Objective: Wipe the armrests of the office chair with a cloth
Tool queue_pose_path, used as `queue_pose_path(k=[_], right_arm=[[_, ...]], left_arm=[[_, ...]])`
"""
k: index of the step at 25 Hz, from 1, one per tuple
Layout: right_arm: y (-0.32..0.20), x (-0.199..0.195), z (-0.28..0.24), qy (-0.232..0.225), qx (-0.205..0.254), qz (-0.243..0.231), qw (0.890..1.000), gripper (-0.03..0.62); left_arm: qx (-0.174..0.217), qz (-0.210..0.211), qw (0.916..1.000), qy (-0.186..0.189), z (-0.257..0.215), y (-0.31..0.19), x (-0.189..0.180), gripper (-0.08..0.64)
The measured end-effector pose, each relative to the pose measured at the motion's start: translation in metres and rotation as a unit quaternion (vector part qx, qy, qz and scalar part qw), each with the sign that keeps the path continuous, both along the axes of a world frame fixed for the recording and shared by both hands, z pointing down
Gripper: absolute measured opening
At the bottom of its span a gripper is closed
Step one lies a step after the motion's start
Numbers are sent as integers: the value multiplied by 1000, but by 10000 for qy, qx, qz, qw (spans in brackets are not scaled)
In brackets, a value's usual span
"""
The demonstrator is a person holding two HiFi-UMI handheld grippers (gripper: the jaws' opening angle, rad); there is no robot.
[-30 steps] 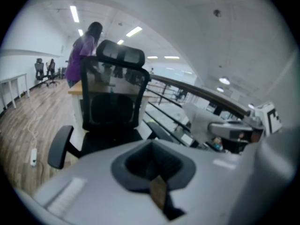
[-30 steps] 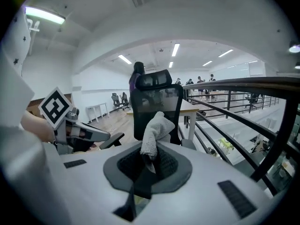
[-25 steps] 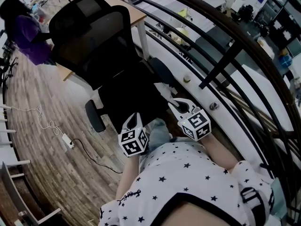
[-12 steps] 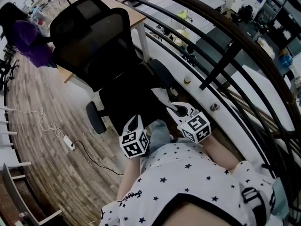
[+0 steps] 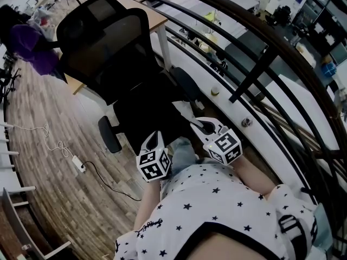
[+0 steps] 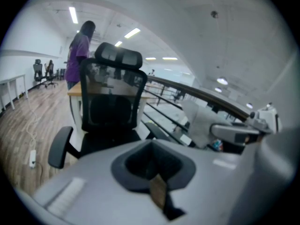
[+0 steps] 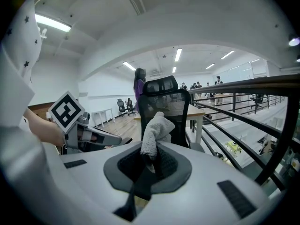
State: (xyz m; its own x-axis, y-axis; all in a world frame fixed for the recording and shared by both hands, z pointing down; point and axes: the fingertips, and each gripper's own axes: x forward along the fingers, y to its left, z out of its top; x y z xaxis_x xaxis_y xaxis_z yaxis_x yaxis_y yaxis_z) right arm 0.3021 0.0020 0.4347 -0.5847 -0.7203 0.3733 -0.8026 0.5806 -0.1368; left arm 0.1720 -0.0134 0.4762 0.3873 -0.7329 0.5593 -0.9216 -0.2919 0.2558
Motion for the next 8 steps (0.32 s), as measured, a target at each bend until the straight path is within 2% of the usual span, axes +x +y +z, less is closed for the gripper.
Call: queue_pose_path(k=[8], right_arm=[[1,10,-4,-7,33,55,10000,31]], left_arm=[[8,4,10000,-38,-3,2,7,2]])
